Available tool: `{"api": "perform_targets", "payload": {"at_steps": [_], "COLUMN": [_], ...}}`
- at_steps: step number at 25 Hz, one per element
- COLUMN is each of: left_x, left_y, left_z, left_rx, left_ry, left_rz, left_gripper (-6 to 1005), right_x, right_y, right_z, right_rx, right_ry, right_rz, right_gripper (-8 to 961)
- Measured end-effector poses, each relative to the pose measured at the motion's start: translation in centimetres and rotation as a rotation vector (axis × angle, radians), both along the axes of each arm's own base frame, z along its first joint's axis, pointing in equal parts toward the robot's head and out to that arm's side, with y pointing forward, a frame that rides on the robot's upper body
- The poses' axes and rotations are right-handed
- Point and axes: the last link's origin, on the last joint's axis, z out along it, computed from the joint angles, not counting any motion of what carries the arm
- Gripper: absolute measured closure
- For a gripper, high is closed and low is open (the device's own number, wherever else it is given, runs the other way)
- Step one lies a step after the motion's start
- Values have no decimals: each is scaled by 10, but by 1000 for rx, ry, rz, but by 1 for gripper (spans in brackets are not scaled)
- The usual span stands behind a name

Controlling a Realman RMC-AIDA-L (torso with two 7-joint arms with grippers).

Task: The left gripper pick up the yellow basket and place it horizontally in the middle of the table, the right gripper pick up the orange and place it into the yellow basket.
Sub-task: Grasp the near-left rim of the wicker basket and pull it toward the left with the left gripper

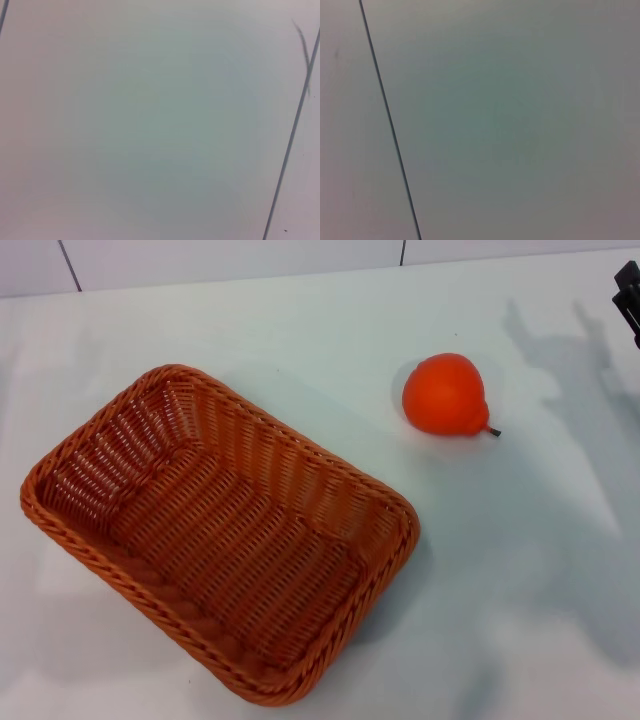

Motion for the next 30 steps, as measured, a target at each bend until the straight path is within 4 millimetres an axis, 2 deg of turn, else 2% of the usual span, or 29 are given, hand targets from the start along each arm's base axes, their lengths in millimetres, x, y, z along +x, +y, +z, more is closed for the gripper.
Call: {"api": "perform_targets", "payload": {"at_steps": [18, 23, 24, 27, 29, 30], "left_x": [0, 13, 28, 45, 65, 65], "left_y": [0, 7, 16, 26, 37, 37], "left_z": [1, 11, 26, 37, 47, 47], "left_rx": [-2, -43, -138, -274, -438, -438], "left_ry": [5, -51, -125, -173, -204, -204], "left_rz": [-5, -73, -136, -195, -254, -254], "left_gripper": [262, 262, 262, 262, 262, 262], "right_x": [-1, -3, -3, -5, -5, -5], "right_y": [-2, 0, 0, 1, 1, 1], "right_z": [-5, -6, -6, -8, -8, -8], "right_rx": [-21, -26, -29, -36, -38, -39], "right_ry": [-4, -5, -6, -8, -9, -10], "right_rz": [4, 12, 15, 21, 23, 24], "right_gripper": [3, 4, 4, 4, 3, 3]}}
